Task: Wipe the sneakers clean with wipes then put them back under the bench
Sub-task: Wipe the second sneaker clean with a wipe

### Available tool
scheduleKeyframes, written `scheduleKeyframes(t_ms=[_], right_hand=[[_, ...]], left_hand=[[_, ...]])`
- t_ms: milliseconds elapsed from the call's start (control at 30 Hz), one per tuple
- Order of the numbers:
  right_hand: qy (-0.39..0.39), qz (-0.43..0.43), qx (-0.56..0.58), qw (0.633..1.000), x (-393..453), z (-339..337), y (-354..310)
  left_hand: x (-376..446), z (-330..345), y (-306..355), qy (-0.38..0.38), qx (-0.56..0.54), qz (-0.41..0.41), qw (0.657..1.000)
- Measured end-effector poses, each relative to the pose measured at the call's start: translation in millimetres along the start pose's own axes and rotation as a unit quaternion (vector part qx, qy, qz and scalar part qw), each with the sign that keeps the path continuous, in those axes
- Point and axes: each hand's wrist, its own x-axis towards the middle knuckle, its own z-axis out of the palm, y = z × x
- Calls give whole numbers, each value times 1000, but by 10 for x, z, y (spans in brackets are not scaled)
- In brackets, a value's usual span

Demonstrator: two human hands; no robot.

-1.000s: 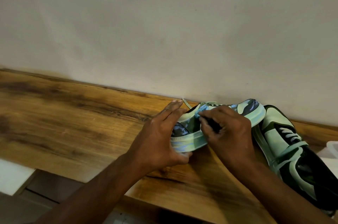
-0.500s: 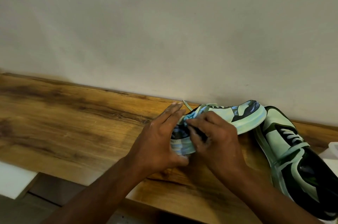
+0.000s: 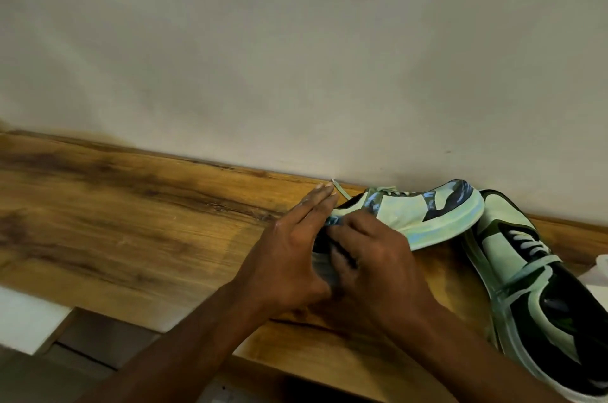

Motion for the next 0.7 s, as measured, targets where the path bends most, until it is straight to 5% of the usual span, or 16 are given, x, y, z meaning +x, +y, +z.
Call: scheduleKeyframes(t_ms=[200,433,700], right_hand=[[137,88,0,987,101,-129,208],[34,22,7,999,-4,52,-39],[125,122,5,985,75,-208,279]], left_hand=[[0,38,22,10,-9,-3,1000],[21,31,45,18,-24,-2,1000],[12,6,25,16,11,13,1000]])
